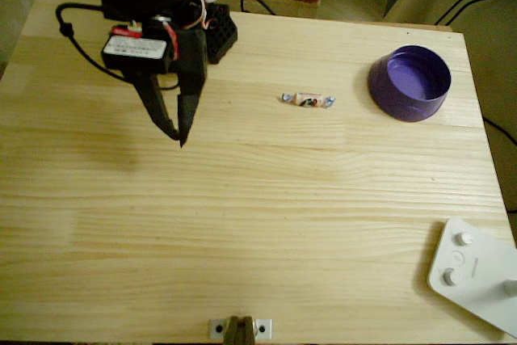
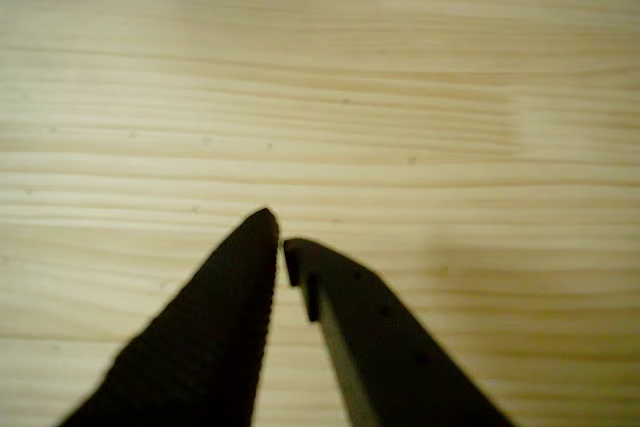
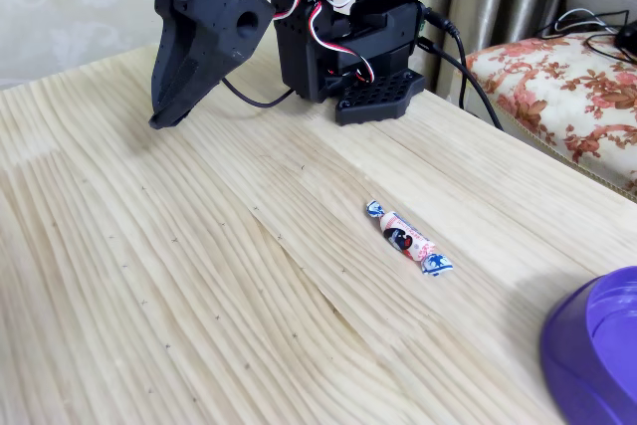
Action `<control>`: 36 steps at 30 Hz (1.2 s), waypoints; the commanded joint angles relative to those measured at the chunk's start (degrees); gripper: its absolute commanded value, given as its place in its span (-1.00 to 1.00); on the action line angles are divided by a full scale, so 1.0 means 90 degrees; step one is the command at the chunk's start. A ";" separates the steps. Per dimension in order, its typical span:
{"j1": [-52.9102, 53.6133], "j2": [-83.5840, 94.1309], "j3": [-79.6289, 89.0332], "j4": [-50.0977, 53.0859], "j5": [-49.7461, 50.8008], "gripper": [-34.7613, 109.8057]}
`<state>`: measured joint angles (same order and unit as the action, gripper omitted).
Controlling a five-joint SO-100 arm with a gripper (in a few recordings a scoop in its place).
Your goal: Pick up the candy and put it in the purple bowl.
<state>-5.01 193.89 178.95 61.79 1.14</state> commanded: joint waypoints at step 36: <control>-0.0732 0.0352 -0.0098 0.0039 -0.0732 -0.52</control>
<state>-10.20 193.97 178.95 61.79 -2.72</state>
